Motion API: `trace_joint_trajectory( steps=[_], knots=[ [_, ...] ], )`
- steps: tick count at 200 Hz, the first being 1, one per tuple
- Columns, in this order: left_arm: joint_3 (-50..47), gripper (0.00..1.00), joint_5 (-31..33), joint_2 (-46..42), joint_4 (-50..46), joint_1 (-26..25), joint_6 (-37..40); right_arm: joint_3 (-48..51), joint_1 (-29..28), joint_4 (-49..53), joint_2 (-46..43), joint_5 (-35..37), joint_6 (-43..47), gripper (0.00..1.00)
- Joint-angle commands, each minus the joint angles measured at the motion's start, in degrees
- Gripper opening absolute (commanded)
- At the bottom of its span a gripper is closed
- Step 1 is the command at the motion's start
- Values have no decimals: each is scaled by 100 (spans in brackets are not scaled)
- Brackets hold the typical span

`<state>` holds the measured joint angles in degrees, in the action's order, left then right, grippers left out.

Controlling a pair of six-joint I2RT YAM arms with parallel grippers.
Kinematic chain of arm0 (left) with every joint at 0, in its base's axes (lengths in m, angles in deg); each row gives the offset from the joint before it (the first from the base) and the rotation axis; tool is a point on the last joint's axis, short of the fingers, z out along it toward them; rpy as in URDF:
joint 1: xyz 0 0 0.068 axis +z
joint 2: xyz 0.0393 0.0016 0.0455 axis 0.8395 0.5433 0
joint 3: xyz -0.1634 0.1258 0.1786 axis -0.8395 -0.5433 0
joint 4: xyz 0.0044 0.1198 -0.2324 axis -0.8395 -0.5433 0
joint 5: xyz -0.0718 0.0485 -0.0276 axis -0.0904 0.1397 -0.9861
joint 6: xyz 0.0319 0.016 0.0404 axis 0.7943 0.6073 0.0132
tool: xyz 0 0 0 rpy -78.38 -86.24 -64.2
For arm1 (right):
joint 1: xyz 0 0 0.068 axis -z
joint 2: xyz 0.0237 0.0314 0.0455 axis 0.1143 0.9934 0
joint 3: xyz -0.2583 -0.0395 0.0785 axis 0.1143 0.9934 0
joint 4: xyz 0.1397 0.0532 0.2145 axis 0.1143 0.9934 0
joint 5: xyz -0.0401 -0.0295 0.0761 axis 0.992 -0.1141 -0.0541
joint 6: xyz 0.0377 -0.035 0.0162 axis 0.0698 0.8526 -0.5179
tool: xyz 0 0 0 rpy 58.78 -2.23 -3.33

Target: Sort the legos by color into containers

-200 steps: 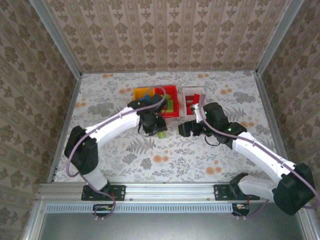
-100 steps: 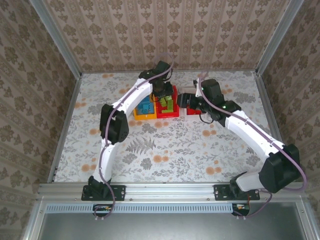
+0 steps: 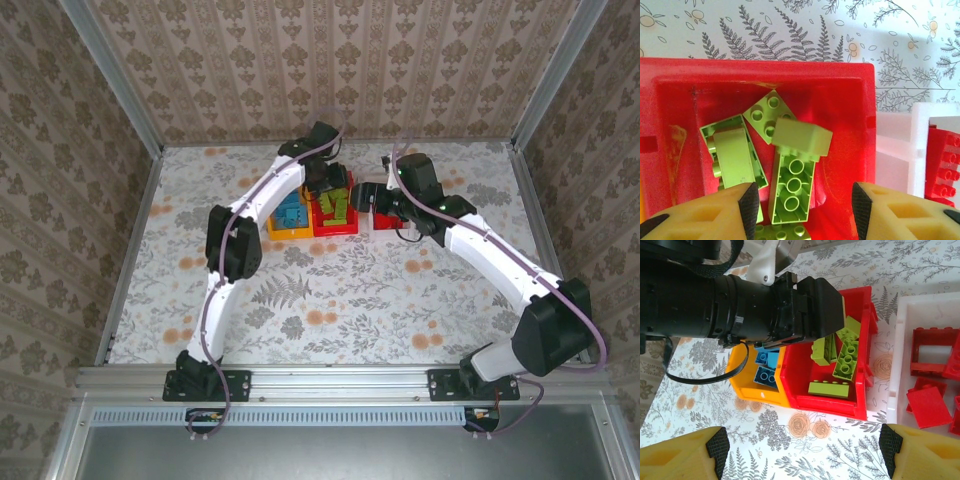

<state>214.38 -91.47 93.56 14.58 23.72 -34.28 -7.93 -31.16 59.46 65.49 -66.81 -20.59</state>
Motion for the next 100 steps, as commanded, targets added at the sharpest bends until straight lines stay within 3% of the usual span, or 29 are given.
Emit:
trace_joint_trajectory(
  steps=[1, 16, 20, 24, 32, 38, 42, 44, 76, 89, 100],
  knots=[
    [-496, 56, 124, -1070, 53, 5, 126, 28, 32, 392, -204, 240, 286, 82],
    [-1306, 62, 258, -1759, 281, 22, 86, 54, 33, 717, -271, 519, 385, 84],
    [-1542, 65, 299, -1994, 341, 34, 72, 69, 41, 810, -271, 600, 397, 87],
    [-1789, 68, 342, -2181, 403, 56, 69, 91, 47, 906, -433, 665, 405, 98],
    [-2293, 74, 373, -2649, 540, 106, 67, 165, 75, 1016, -554, 691, 442, 100],
    [-2682, 81, 391, -2951, 631, 165, 56, 254, 104, 1072, -637, 722, 459, 100],
    [-2954, 97, 398, -3178, 694, 203, 43, 308, 107, 1106, -700, 781, 463, 99],
    [-3102, 99, 410, -3317, 731, 224, 42, 335, 101, 1128, -739, 817, 462, 100],
    [-5100, 100, 760, -5137, 866, 674, 115, 787, 109, 1344, -1360, 1602, 452, 100],
    [-5789, 100, 990, -5820, 806, 1021, 191, 978, 84, 1500, -1675, 2505, 198, 100],
    [-6179, 100, 1589, -6317, 512, 1171, 183, 1237, 102, 1456, -1926, 3217, 67, 100]
  ],
)
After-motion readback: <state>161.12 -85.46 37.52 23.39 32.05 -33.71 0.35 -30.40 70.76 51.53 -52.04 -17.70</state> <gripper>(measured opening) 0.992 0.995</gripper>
